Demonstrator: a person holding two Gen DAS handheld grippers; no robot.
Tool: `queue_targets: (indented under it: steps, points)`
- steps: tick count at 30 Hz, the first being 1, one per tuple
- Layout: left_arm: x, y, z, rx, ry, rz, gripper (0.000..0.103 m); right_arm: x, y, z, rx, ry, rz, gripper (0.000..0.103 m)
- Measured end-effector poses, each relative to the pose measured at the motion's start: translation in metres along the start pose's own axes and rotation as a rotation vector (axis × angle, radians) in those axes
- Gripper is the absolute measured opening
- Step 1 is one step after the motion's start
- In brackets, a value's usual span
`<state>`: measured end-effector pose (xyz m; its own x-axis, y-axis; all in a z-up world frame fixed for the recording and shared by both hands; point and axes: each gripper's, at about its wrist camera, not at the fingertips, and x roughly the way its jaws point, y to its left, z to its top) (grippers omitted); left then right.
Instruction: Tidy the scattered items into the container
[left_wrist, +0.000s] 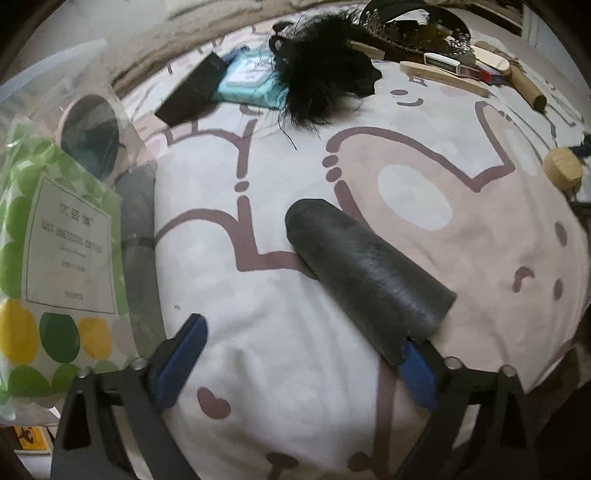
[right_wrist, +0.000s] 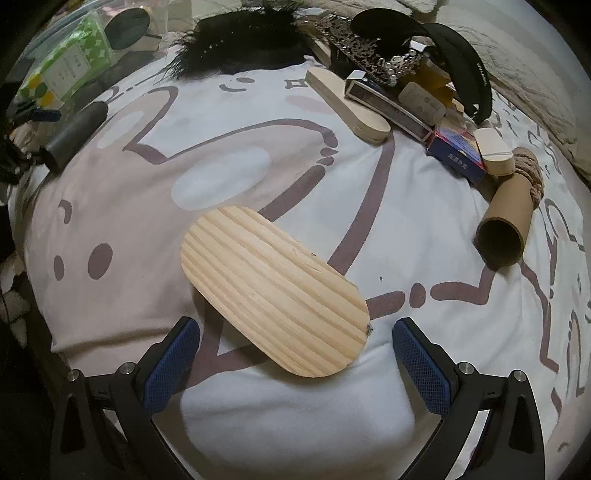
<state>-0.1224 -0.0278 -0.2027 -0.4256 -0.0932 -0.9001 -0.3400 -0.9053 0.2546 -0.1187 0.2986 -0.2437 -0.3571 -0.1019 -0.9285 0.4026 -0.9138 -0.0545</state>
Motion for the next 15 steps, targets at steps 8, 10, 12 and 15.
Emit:
queue_targets:
  steps: [8, 10, 12, 15]
  points:
    - [0.006, 0.001, -0.015, 0.045, -0.065, -0.007, 0.103, 0.001, 0.001, 0.005, 0.043, 0.042, -0.021, 0.103]
    - [0.006, 0.003, -0.016, 0.033, -0.070, -0.027, 0.103, -0.001, 0.002, 0.006, 0.043, 0.059, -0.025, 0.103]
    - [0.009, 0.007, -0.017, 0.013, -0.067, -0.054, 0.103, -0.003, 0.001, 0.006, 0.029, 0.069, -0.028, 0.103]
    - [0.011, 0.009, -0.020, 0.008, -0.075, -0.087, 0.103, -0.010, -0.008, 0.003, 0.026, 0.076, -0.042, 0.103]
